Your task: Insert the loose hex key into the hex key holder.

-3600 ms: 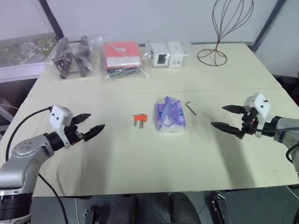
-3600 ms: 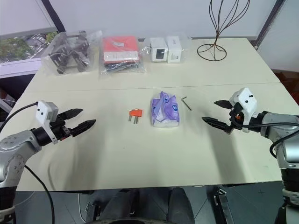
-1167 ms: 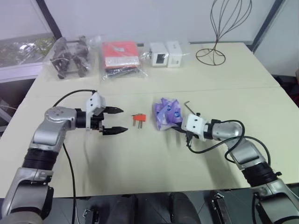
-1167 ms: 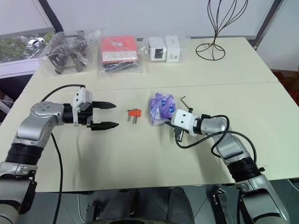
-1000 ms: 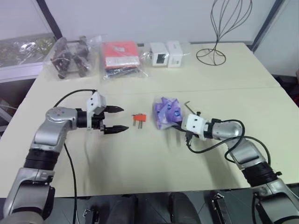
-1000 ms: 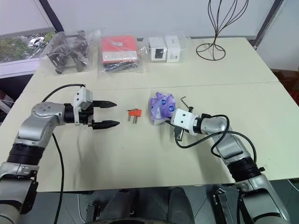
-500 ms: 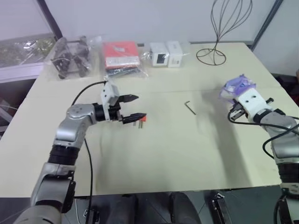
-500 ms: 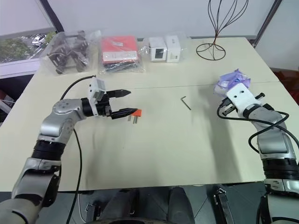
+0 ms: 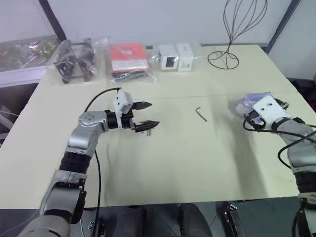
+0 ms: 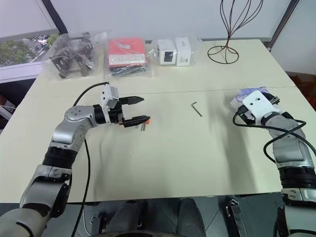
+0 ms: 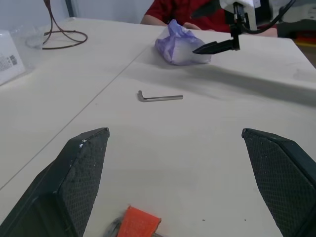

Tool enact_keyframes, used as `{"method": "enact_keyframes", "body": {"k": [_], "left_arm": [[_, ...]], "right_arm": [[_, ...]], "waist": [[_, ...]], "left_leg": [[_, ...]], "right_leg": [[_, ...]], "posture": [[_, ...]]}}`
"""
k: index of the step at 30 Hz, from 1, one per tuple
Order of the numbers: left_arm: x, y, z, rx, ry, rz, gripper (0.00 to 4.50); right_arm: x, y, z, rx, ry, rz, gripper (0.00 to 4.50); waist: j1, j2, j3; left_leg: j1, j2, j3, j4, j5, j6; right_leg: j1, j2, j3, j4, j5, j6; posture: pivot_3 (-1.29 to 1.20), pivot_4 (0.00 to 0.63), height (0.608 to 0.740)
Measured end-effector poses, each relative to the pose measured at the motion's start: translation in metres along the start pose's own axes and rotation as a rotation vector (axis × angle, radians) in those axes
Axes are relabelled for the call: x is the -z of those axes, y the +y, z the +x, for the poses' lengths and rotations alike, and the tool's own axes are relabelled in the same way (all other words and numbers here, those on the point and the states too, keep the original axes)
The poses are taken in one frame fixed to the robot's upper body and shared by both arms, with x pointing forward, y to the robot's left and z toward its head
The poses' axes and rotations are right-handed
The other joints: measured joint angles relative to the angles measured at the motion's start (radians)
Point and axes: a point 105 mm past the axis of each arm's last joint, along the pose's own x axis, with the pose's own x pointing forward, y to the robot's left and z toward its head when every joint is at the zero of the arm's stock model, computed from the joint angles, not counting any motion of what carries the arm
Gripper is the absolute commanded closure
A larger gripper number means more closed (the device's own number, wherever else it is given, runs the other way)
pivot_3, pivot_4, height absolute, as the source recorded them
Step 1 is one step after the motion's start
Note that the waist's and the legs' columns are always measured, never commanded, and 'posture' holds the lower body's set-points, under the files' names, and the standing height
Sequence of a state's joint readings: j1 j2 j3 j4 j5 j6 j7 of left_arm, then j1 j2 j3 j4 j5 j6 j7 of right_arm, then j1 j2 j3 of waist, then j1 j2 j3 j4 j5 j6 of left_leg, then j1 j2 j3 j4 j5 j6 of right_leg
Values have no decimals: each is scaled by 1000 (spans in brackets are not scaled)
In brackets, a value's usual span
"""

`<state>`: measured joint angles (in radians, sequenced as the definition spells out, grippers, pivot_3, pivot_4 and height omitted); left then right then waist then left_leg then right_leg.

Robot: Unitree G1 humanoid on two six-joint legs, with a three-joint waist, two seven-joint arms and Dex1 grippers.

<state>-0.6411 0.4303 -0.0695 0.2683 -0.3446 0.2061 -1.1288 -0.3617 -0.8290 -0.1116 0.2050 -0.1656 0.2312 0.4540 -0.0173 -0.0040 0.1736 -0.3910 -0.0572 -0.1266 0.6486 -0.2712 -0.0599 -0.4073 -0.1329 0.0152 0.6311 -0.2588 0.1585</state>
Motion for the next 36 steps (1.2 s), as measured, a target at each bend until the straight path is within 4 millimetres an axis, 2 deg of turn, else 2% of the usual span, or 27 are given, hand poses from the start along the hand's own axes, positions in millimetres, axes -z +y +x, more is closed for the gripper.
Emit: {"method": "enact_keyframes", "body": {"k": [6, 10, 12, 15, 16, 18, 21, 26, 31, 36], "left_arm": [[3, 6, -9, -30, 25, 1, 0], [5, 13, -22, -70, 45, 0, 0], [5, 16, -33, -96, 58, 1, 0], [4, 13, -52, -115, 74, -29, 0], [5, 9, -60, -107, 98, -30, 0], [2, 2, -70, -84, 136, -12, 0], [0, -1, -84, -98, 160, -7, 0], [6, -5, -107, -137, 238, -12, 0], [9, -11, -113, -177, 247, -9, 0], [10, -18, -115, -216, 236, -12, 0]], "right_arm": [[-21, 4, -17, -82, -71, -72, 40], [-59, 8, -29, -163, -224, -56, 40], [-88, 17, -35, -228, -344, -5, 40], [-134, 43, -31, -334, -503, 84, 40], [-150, 58, -26, -379, -546, 92, 40], [-167, 90, -16, -470, -585, 111, 40], [-177, 127, -7, -600, -605, 146, 40], [-190, 168, 6, -802, -631, 205, 40], [-197, 186, 21, -887, -632, 219, 40], [-201, 199, 27, -962, -632, 200, 40]], "waist": [[-1, 0, 0], [-4, 0, 0], [-7, 0, 0], [-20, -1, 0], [-27, -1, 0], [-27, -1, 0], [-18, -1, 1], [-27, -1, 1], [-29, -1, 1], [-30, -1, 1]], "left_leg": [[0, 0, 0, 0, -1, 1], [0, 0, 0, 0, -1, 2], [0, 1, 0, 0, -1, 1], [1, 1, -1, 0, -1, 1], [1, 1, -1, -1, -1, 1], [0, 1, -2, -2, -1, 1], [-1, 0, -3, -1, 0, -1], [0, 1, -2, -1, 0, -1], [0, 1, -3, -2, 1, -2], [0, 1, -3, -3, 1, -2]], "right_leg": [[0, 0, 0, 0, 0, 0], [0, 0, 0, 0, 0, 0], [0, 0, 0, 0, 0, 0], [0, 0, 0, 1, 0, 0], [0, 1, 0, 1, 0, 0], [-1, 1, 0, 1, 0, 0], [-1, 0, -1, 0, 0, 0], [-1, 1, 0, 1, 0, 0], [-2, 1, 0, 1, 0, 0], [-2, 1, 0, 1, 0, 0]], "posture": [[0, 150, 740], [0, 150, 740], [0, 150, 740], [0, 150, 740], [0, 150, 740], [0, 150, 740], [0, 150, 740], [0, 150, 740], [0, 150, 740], [0, 150, 740]]}}
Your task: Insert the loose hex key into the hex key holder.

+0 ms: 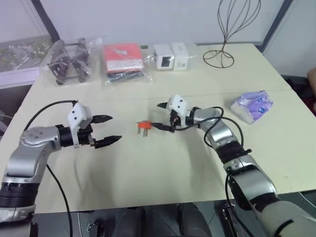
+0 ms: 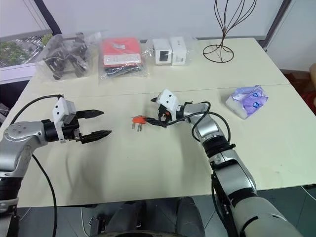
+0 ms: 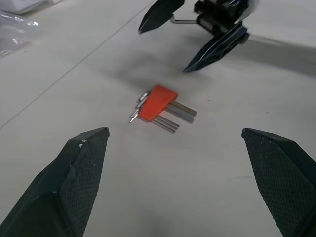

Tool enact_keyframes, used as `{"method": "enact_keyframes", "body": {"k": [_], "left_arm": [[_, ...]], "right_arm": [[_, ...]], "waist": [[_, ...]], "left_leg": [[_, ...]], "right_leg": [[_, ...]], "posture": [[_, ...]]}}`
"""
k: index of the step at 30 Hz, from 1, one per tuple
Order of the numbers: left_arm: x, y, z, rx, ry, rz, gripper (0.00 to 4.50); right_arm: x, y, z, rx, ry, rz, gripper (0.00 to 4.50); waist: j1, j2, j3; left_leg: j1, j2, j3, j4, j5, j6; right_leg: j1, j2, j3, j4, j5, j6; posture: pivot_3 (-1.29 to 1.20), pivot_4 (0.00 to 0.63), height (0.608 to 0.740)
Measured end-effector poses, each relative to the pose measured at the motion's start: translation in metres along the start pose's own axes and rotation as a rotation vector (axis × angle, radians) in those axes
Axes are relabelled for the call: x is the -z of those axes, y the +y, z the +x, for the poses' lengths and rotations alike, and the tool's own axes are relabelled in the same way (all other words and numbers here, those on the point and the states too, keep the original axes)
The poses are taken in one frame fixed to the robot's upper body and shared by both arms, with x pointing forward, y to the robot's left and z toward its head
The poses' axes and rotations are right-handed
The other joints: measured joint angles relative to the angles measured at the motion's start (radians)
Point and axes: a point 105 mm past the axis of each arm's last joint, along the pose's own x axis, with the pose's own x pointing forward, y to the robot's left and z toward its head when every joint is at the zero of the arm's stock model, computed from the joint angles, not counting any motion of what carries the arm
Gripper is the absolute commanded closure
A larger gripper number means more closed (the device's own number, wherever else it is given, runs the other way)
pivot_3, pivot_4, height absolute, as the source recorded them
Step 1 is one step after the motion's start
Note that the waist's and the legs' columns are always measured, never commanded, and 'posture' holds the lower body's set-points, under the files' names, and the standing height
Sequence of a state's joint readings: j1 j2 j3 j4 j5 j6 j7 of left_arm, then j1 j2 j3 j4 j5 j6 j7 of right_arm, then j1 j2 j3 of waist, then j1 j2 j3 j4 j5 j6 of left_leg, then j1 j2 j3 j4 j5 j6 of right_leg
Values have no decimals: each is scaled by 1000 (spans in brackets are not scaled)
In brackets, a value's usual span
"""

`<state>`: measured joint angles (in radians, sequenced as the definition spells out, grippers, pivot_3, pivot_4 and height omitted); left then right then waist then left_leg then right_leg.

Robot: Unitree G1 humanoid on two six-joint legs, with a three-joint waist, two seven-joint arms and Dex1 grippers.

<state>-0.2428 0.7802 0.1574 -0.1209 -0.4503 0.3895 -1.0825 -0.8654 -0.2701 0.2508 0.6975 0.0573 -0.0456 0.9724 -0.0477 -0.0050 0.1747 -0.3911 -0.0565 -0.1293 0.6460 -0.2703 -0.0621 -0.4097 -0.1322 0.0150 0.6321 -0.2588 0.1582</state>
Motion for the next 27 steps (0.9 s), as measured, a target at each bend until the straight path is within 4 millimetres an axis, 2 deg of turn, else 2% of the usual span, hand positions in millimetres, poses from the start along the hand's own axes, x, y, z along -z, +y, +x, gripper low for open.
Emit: {"method": "enact_keyframes", "body": {"k": [11, 16, 19, 25, 26, 27], "left_arm": [[7, -8, -5, -60, 4, -25, 0], [11, -10, -5, -78, 8, -33, 0], [14, -11, -5, -87, 13, -44, 0], [13, -12, -5, -96, 7, -38, 0], [12, -12, -4, -96, 6, -36, 0], [12, -12, -4, -96, 3, -33, 0]], "right_arm": [[22, 15, 19, -106, 64, 2, 40], [18, 17, 28, -124, 67, -25, 40], [19, 19, 29, -134, 67, -27, 851], [19, 20, 30, -149, 62, -30, 3898], [19, 22, 30, -159, 60, -34, 4274], [19, 23, 31, -166, 59, -36, 4274]], "waist": [[-1, 0, 0], [-9, 1, 0], [-12, 1, 0], [-18, 1, 0], [-20, 1, 0], [-22, 1, 0]], "left_leg": [[0, 0, 0, 0, 0, 0], [0, 0, 0, -1, 0, -1], [0, 0, 0, -1, 0, -1], [0, 0, -1, -1, 0, -1], [0, 0, -1, -1, 0, -1], [1, 0, -1, -1, 0, -1]], "right_leg": [[-1, 0, 0, 0, 0, 0], [-1, 0, 0, 0, 0, 0], [-1, 0, 0, 1, 0, 0], [0, 0, 0, 1, 0, 0], [-1, 0, 0, 1, 0, 0], [-1, 0, 0, 1, 0, 0]], "posture": [[0, 150, 740], [0, 150, 740], [0, 150, 740], [0, 150, 740], [0, 150, 740], [0, 150, 740]]}}
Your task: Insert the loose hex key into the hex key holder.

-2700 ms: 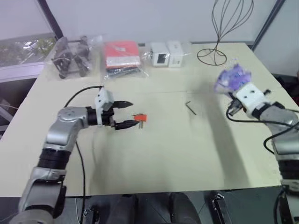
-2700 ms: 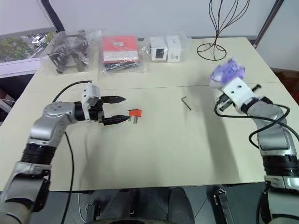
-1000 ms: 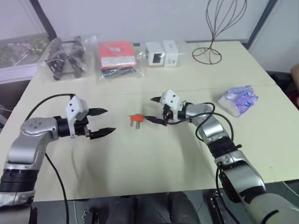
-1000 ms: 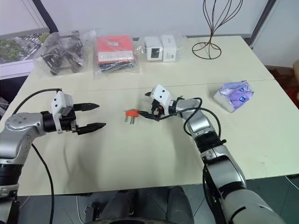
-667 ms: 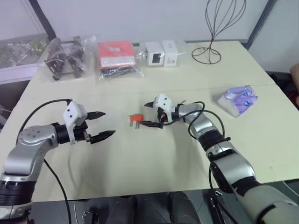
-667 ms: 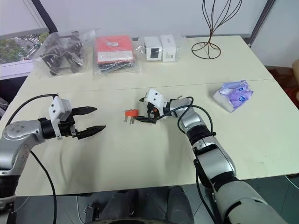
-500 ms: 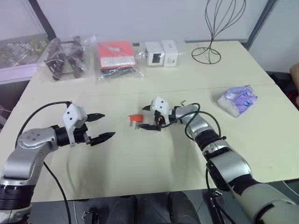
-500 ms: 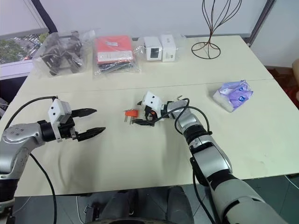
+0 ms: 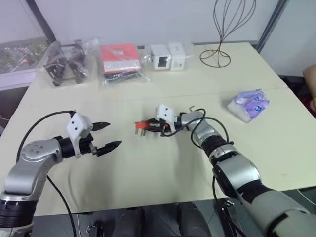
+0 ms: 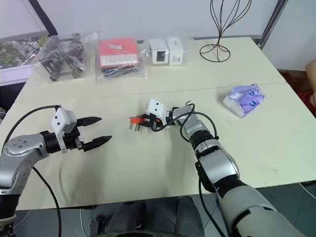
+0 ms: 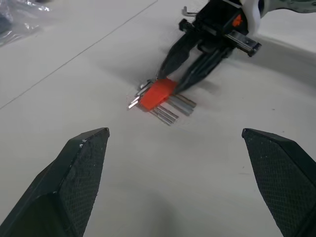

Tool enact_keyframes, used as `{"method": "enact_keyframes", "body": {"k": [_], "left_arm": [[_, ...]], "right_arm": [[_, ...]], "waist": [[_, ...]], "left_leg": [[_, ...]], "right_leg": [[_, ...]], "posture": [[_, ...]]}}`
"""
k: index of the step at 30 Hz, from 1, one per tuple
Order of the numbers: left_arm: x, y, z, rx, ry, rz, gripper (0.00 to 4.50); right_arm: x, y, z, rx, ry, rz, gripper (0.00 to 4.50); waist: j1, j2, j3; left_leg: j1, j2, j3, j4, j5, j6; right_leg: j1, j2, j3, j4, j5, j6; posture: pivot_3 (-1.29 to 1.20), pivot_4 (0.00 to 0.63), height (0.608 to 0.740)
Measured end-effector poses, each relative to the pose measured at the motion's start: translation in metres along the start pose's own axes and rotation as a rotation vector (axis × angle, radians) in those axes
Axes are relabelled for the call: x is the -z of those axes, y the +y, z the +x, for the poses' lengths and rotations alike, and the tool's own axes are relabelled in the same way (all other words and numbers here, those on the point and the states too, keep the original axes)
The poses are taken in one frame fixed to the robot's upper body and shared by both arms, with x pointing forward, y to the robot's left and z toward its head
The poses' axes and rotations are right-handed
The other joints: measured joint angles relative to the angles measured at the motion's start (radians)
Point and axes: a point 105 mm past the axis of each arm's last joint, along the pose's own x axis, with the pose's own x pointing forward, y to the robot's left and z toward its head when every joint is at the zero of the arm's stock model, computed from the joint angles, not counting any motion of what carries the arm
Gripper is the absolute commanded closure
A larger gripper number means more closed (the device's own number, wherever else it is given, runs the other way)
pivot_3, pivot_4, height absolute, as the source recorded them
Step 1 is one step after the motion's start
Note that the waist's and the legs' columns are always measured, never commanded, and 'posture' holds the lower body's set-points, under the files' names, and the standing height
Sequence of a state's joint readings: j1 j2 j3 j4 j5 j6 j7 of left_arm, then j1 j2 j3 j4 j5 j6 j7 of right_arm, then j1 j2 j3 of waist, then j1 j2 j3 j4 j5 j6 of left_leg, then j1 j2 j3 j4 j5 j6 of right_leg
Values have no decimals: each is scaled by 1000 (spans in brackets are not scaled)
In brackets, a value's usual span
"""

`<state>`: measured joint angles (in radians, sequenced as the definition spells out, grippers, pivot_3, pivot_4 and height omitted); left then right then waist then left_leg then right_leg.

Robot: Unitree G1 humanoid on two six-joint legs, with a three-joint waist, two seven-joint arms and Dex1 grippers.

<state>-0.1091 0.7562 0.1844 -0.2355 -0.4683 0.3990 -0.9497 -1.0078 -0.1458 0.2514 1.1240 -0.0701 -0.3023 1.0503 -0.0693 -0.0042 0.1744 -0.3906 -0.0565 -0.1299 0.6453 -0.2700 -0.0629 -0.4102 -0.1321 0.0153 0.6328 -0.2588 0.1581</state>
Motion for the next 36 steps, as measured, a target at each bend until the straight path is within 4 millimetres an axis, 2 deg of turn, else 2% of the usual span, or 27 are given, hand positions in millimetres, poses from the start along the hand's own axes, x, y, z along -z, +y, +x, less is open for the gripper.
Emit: {"method": "enact_keyframes", "body": {"k": [7, 8, 11, 12, 14, 16, 17, 25, 31, 34, 35, 36], "left_arm": [[4, -3, 1, -1, -2, 13, 0], [4, -3, 1, -1, -4, 15, 0], [5, -4, 2, 5, -4, 14, 0], [5, -3, 2, 4, -4, 12, 0], [5, -2, 3, 2, -5, 9, 0], [4, 0, 3, -1, -8, 12, 0], [4, 1, 3, -1, -10, 16, 0], [6, 2, 5, -5, -11, 19, 0], [9, -1, 9, 1, -18, 10, 0], [13, -3, 8, -3, -14, -2, 0], [13, -3, 8, -6, -13, -3, 0], [14, -4, 8, -8, -13, -3, 0]], "right_arm": [[0, -2, -3, 5, -15, 37, 4274], [0, -2, -4, 6, -17, 47, 4046], [-1, -4, -8, -5, -31, 73, 2925], [-3, -4, -10, -12, -40, 74, 2302], [-5, -7, -14, -3, -47, 71, 1387], [-4, -10, -16, 11, -43, 70, 204], [-3, -10, -17, 14, -37, 67, 87], [9, -11, -15, 28, 48, 54, 87], [5, -13, -4, 45, 67, 35, 87], [4, -11, 1, 44, 68, 14, 855], [4, -9, 2, 36, 68, 8, 1430], [3, -7, 4, 29, 67, 3, 1813]], "waist": [[1, 0, 0], [1, 0, 0], [0, 0, 0], [0, 0, 0], [0, 0, 0], [0, 0, 0], [0, 0, 0], [0, 0, 0], [-4, 1, 0], [-4, 1, 0], [-4, 1, 0], [-4, 1, 0]], "left_leg": [[0, 0, 0, 0, 0, 0], [0, 0, 0, 0, 0, 0], [0, 0, 0, 0, 0, 0], [0, 0, 0, 0, 0, 0], [0, 0, 0, 0, 0, 0], [0, 0, 0, 0, 0, 0], [0, 0, 0, 0, 0, 0], [0, 0, 1, -1, 0, 0], [0, 0, 0, -1, 0, 0], [1, 0, 0, -1, 0, 0], [1, 0, 0, -1, 0, 0], [1, 0, 0, -1, 0, 0]], "right_leg": [[0, 0, 0, 0, 0, 0], [0, 0, 0, 0, 0, 0], [0, 0, 0, 0, 0, 0], [0, 0, 0, 0, 0, 0], [0, 0, 0, 0, 0, 0], [0, 0, 0, 0, 0, 0], [0, 0, 0, 0, 0, 0], [-1, 0, 0, 0, 0, 0], [-1, 0, 1, 1, 0, 0], [-1, 0, 1, 1, 0, 0], [-1, 0, 1, 1, 0, 0], [-1, 0, 1, 1, 0, 0]], "posture": [[0, 150, 740], [0, 150, 740], [0, 150, 740], [0, 150, 740], [0, 150, 740], [0, 150, 740], [0, 150, 740], [0, 150, 740], [0, 150, 740], [0, 150, 740], [0, 150, 740], [0, 150, 740]]}}
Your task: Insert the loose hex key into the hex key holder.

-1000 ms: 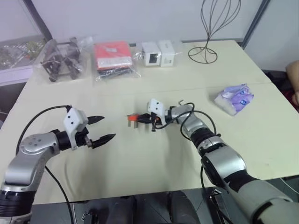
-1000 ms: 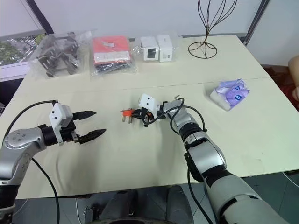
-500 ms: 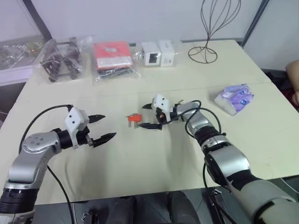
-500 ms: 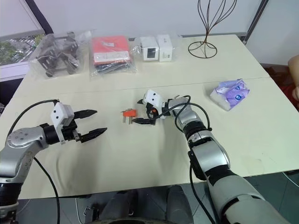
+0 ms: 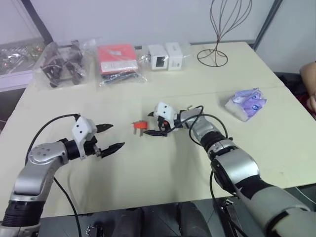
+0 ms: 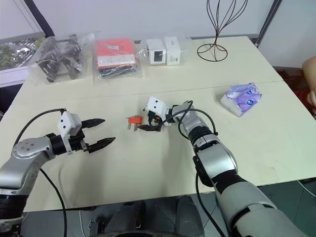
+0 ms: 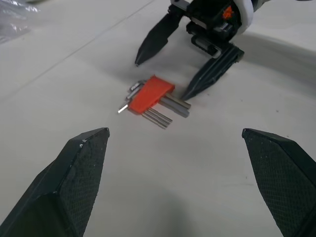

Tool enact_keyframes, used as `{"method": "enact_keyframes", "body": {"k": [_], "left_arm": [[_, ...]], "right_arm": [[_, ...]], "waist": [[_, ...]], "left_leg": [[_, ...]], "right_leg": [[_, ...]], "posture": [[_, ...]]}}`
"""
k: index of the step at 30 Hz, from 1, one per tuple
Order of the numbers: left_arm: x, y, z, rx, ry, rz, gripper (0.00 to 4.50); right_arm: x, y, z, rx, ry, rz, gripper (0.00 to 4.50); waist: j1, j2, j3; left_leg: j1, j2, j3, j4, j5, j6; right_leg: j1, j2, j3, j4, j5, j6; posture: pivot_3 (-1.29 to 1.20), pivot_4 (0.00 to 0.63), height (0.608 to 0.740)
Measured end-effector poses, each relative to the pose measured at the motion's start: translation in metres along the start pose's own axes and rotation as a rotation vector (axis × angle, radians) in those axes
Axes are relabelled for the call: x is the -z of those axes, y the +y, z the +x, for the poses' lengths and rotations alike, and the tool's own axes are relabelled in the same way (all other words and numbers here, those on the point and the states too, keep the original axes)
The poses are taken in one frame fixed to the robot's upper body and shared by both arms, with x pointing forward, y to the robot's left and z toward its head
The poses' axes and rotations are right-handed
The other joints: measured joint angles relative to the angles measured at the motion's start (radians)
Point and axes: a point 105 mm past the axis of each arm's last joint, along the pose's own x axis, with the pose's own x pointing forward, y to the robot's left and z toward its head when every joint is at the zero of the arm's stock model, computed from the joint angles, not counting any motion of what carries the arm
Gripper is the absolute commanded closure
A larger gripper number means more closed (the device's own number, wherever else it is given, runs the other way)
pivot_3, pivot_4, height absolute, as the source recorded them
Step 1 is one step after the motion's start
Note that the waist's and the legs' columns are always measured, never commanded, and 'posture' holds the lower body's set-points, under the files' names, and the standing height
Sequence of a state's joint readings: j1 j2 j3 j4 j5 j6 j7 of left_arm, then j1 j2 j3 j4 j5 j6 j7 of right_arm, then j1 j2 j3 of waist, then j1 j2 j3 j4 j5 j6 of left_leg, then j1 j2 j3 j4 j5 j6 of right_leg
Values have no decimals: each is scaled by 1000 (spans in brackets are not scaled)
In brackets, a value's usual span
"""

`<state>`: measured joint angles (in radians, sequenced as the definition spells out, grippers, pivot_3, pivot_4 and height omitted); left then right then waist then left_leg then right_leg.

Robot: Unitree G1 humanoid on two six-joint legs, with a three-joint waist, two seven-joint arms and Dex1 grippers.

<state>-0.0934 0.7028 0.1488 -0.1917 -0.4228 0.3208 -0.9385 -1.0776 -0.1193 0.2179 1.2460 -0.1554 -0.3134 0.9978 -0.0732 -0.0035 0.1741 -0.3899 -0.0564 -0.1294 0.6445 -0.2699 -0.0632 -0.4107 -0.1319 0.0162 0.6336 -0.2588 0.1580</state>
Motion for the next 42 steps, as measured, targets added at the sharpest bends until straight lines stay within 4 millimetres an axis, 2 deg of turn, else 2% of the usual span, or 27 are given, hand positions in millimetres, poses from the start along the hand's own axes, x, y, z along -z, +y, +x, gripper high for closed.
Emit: {"method": "enact_keyframes", "body": {"k": [3, 4, 10, 13, 15, 18, 19, 22, 24, 26, 27, 30, 37, 42], "left_arm": [[-1, -2, 0, -2, -5, 2, 0], [-1, -3, 0, -4, -4, 2, 0], [0, -2, 0, -16, -2, -1, 0], [-3, -1, 1, -17, -5, -6, 0], [-8, 4, 3, -20, -26, -8, 0], [-14, 14, 4, -31, -43, -9, 0], [-17, 24, 8, -36, -55, -16, 0], [-28, 38, 16, -41, -99, -26, 0], [-41, 47, 29, -32, -167, -56, 0], [-53, 48, 39, -5, -218, -71, 0], [-59, 48, 46, 18, -246, -82, 0], [-68, 48, 62, 92, -278, -114, 0], [-90, 46, 80, 243, -324, -134, 0], [-92, 44, 94, 311, -322, -158, 0]], "right_arm": [[-1, 3, 3, -14, -3, -4, 3312], [-2, 3, 4, -16, -2, -11, 3516], [-3, 3, 3, -13, -1, -41, 3511], [-5, -3, -3, 10, 6, -127, 3511], [-10, -15, -15, 70, 12, -266, 3511], [-30, -31, -32, 121, 12, -497, 3511], [-44, -36, -43, 125, 29, -706, 3511], [-72, -46, -62, 164, 64, -1080, 3511], [-98, -52, -73, 201, 65, -1343, 3511], [-110, -50, -73, 208, 36, -1468, 3511], [-108, -47, -71, 200, 25, -1509, 3511], [-96, -43, -72, 202, -8, -1540, 3511], [-103, -48, -89, 287, -61, -1559, 3511], [-103, -46, -91, 298, -88, -1546, 3511]], "waist": [[1, 0, 0], [1, 0, 0], [1, 0, 0], [7, 0, 0], [12, 1, 0], [5, 1, 0], [5, 2, 1], [4, 2, 1], [3, 2, 1], [1, 0, 0], [0, 0, 0], [0, 0, 0], [-3, -1, 0], [-12, -1, 0]], "left_leg": [[0, 0, 0, 0, 0, 0], [0, 0, 0, 0, 0, 0], [0, 0, 0, 0, 0, 0], [0, -1, 0, 1, 0, 0], [-1, -1, 0, 1, 0, 0], [-1, -1, 0, 0, 0, 0], [-2, -1, 0, 0, 1, -1], [-4, -1, 2, 0, 1, -2], [-4, -1, 3, -1, 1, -2], [-4, -1, 3, -1, 1, -2], [-4, -1, 4, -1, 1, -2], [-5, -1, 7, -1, 1, -2], [-6, -1, 8, -1, 2, -2], [-6, -1, 8, 0, 2, -2]], "right_leg": [[0, 0, 0, 0, 0, 0], [0, 0, 0, 1, 0, 0], [0, 0, 0, 0, 0, 0], [0, 0, 0, 0, 0, 0], [0, -1, 0, 0, 0, 0], [-1, 0, 0, 0, 0, 0], [-3, 0, 0, 1, 0, 0], [-7, 0, 1, 3, 0, 0], [-9, 0, 1, 4, 0, 0], [-9, 0, 2, 4, 0, 0], [-10, 0, 2, 4, 0, 0], [-12, 0, 4, 4, 0, 0], [-12, 0, 4, 4, 0, 0], [-12, 0, 4, 4, 0, 0]], "posture": [[0, 150, 740], [0, 150, 740], [0, 150, 740], [0, 150, 740], [0, 150, 740], [0, 150, 740], [0, 150, 740], [0, 150, 740], [0, 150, 740], [0, 150, 740], [0, 150, 740], [0, 150, 740], [0, 150, 740], [0, 150, 740]]}}
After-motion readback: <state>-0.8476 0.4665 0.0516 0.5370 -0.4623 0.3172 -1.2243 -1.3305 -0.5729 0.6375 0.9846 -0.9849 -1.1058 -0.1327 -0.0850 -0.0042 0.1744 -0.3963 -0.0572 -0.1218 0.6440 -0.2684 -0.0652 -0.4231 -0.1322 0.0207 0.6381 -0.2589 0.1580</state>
